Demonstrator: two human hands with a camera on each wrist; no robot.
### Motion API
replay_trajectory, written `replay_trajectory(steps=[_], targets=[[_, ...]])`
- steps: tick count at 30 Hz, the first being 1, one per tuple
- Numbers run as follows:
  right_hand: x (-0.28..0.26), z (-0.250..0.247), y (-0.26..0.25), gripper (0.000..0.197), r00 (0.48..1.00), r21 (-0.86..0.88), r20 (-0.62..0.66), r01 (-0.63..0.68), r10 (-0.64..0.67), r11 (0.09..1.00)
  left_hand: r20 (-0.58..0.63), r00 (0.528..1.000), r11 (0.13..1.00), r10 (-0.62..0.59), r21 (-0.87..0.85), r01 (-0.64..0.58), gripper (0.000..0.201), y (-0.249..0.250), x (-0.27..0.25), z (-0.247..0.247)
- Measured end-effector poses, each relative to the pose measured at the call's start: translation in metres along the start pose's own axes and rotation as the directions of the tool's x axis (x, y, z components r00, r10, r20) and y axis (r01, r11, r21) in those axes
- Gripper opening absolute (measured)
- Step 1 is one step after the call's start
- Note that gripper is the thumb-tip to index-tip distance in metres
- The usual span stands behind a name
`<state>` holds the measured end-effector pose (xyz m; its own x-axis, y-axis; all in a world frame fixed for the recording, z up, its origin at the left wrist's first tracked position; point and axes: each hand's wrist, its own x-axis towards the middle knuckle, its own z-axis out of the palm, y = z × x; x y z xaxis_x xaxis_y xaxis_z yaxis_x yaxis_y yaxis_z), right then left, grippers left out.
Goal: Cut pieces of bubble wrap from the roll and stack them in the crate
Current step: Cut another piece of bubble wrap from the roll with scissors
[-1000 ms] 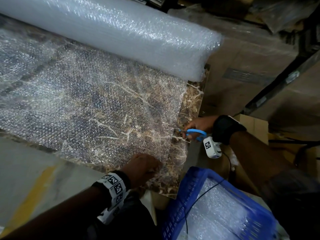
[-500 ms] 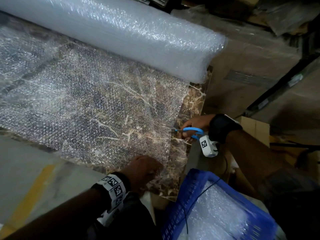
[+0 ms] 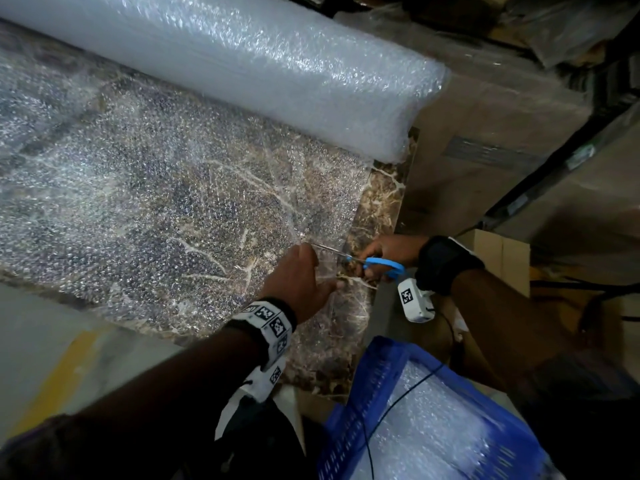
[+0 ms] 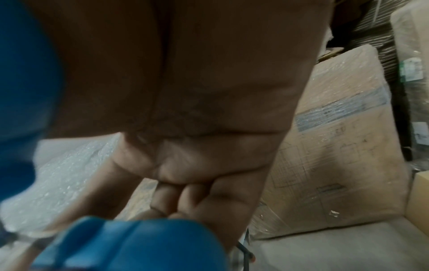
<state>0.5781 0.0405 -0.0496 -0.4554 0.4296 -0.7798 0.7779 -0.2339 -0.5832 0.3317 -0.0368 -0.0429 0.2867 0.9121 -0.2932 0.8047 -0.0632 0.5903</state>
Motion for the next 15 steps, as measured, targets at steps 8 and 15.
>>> replay_trajectory(steps=[8, 15], targets=[[-0.003, 0.004, -0.004, 0.115, 1.0, 0.115, 0.0, 0.013, -0.013, 0.993, -0.058, 0.995, 0.993, -0.076, -0.098, 0.07, 0.037, 0.003, 0.004, 0.018], [-0.01, 0.006, -0.012, 0.09, 0.998, 0.164, 0.037, 0.039, -0.046, 0.986, -0.089, 0.99, 0.992, -0.111, -0.065, 0.105, 0.037, 0.01, 0.012, 0.03]])
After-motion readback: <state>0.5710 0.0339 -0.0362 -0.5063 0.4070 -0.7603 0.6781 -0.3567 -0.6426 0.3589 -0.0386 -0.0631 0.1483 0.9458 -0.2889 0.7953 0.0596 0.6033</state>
